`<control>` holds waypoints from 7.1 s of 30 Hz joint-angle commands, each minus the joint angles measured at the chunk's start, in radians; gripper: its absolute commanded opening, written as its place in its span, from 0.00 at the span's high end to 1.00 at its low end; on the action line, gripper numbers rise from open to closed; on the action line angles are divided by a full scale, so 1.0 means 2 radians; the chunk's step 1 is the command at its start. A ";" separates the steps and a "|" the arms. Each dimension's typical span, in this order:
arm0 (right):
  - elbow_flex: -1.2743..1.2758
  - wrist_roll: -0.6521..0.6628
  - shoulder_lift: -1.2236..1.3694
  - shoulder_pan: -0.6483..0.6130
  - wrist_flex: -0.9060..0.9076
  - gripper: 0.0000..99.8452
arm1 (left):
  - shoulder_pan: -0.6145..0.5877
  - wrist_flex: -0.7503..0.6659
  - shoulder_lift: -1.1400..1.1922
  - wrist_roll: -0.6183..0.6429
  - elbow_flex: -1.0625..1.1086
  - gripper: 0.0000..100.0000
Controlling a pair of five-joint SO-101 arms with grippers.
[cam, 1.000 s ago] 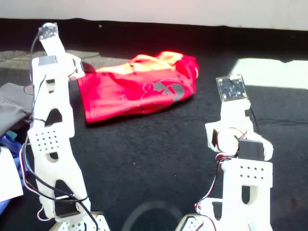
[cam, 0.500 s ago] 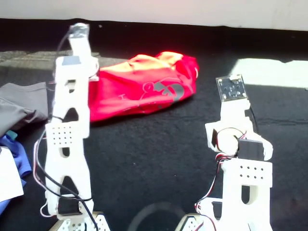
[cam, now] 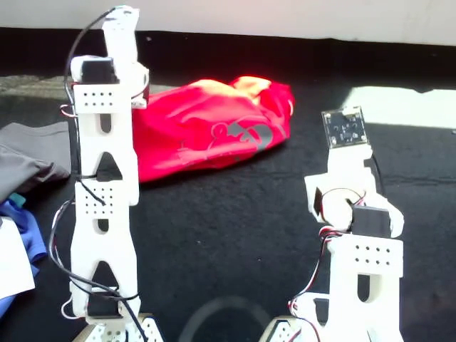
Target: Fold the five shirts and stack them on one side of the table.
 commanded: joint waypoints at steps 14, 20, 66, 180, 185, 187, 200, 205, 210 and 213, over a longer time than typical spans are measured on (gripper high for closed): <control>-0.350 -0.084 0.253 -0.022 0.064 0.72 | -0.023 -0.005 -0.720 -0.135 0.870 0.99; -0.494 -0.114 0.412 -0.086 0.065 0.72 | -0.120 -0.048 -0.791 -0.225 1.027 0.99; -1.096 -0.068 0.745 -0.117 0.356 0.99 | -0.111 -0.084 -0.791 -0.145 0.898 0.99; -0.098 0.061 0.180 -0.129 0.234 0.99 | -0.015 -0.011 -0.623 -0.117 0.897 0.99; -0.068 0.141 0.129 -0.133 0.265 0.99 | -0.015 -0.019 -0.623 -0.117 0.899 0.99; -0.096 0.151 0.112 -0.133 0.297 0.97 | -0.015 -0.026 -0.623 -0.117 0.901 0.99; -0.241 0.055 0.123 -0.132 0.224 0.78 | -0.015 -0.028 -0.613 -0.117 0.899 0.99; -0.246 0.011 0.262 -0.145 0.220 0.77 | -0.015 -0.025 -0.613 -0.117 0.898 0.99; -0.280 0.012 0.365 -0.165 0.282 0.77 | -0.015 -0.025 -0.613 -0.117 0.898 0.99; -0.303 0.012 0.388 -0.177 0.305 0.76 | -0.015 -0.025 -0.613 -0.117 0.899 0.99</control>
